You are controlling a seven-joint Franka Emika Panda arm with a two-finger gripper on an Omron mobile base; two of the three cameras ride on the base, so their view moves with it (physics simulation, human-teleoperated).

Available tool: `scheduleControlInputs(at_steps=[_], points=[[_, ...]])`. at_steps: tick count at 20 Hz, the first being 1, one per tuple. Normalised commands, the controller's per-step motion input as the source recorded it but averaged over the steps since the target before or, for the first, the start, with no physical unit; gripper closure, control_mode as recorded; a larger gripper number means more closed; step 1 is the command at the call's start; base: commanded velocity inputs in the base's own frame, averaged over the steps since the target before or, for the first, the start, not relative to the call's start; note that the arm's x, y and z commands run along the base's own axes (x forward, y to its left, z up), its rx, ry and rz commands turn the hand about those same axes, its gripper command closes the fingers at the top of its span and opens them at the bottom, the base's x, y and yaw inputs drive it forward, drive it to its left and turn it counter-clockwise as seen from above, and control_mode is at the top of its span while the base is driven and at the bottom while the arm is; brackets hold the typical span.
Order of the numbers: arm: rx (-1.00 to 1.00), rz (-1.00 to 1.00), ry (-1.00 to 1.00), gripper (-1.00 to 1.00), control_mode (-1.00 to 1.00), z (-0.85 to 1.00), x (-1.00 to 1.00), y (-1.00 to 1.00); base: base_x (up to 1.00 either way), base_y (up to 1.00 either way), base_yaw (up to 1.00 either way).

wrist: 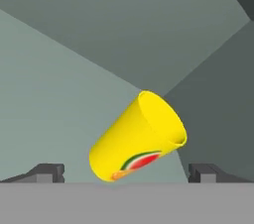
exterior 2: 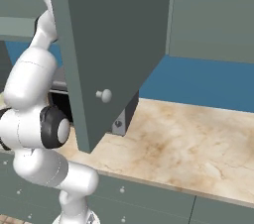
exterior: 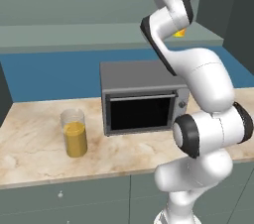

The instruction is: There is a tray on the dining counter. Grab the cup, mug, and pitcher and place them on the tray. The pitcher may be placed next to the tray if it cannot fit the tray.

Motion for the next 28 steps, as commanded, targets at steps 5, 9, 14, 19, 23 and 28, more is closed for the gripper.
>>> scheduleControlInputs(at_steps=[5,9,14,19,23,28], points=[[0.00,-0.01,0.00,-1.00,-1.00,0.00,0.30,-0.12,0.00,0.00,0.00],[0.00,-0.03,0.00,-1.00,-1.00,0.00,0.24,-0.19,0.00,0.00,0.00],[0.00,-0.03,0.00,-1.00,-1.00,0.00,0.20,-0.11,0.00,0.00,0.00],[0.00,-0.02,0.01,-1.00,-1.00,0.00,0.09,-0.10,0.00,0.00,0.00],[0.00,-0.01,0.06,-1.00,-1.00,0.00,0.07,-0.09,0.00,0.00,0.00],[0.00,-0.01,0.11,-1.00,-1.00,0.00,0.03,-0.07,0.00,0.00,0.00]])
